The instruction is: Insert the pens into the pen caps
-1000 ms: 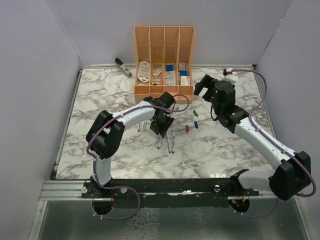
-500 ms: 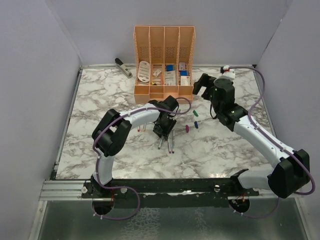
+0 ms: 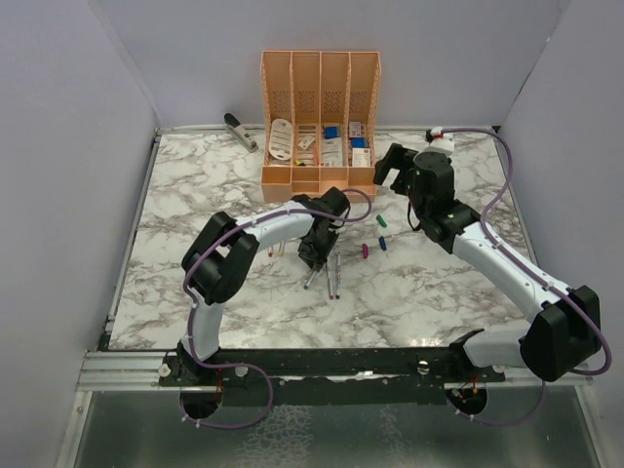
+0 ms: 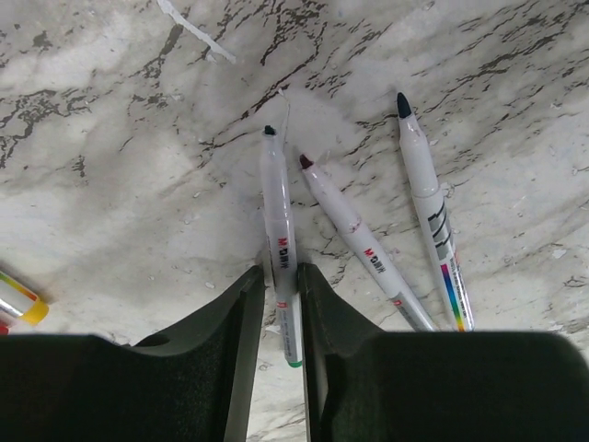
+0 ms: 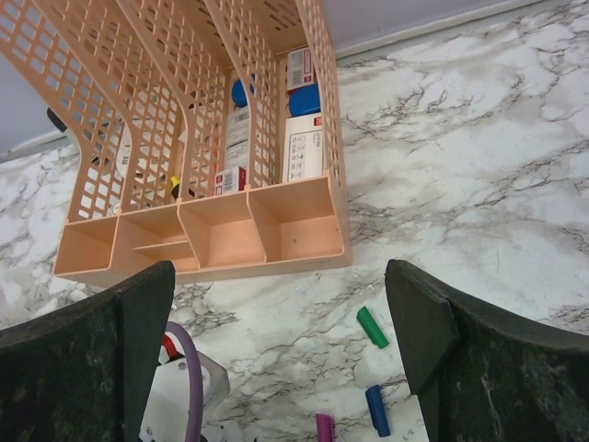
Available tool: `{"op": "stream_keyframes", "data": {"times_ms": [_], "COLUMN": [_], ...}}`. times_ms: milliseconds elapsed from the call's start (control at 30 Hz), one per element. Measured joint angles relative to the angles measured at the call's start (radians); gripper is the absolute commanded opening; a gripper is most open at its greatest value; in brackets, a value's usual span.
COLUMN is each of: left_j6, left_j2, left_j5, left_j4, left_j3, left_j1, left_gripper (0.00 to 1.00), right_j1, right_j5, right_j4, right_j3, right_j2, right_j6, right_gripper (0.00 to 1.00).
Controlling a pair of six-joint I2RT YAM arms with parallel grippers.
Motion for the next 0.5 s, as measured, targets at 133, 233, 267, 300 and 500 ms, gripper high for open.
{"op": "stream_keyframes", "data": {"times_ms": [133, 233, 267, 300, 500], "left_j6": [0.008, 0.017, 0.018, 0.021, 0.034], "left_j2": [0.016, 0.03, 0.032, 0.033, 0.04], "left_j5": [-0.029, -0.06, -0.067, -0.072, -0.089], "left_j4": [-0.036, -0.072, -0.081, -0.086, -0.12], "left_j3": [0.024, 0.044, 0.048, 0.049, 0.056], "left_j1": [-0.002, -0.002, -0.002, 0.0, 0.021], "left_gripper": [0.25, 0.25, 0.26, 0.26, 0.25], "right_j1": [0.0, 0.0, 0.0, 0.0, 0.0], "right_j5": [0.0, 0.0, 0.0, 0.0, -0.001], "right_j4": [0.0, 0.0, 0.0, 0.001, 0.002], "right_j3": [0.0, 0.0, 0.0, 0.0, 0.004], "right_j2": [0.0, 0.0, 0.0, 0.002, 0.024], "right_j6": [0.0, 0.0, 0.0, 0.0, 0.0], "right_gripper": [0.96, 0.96, 0.96, 0.96, 0.96]}}
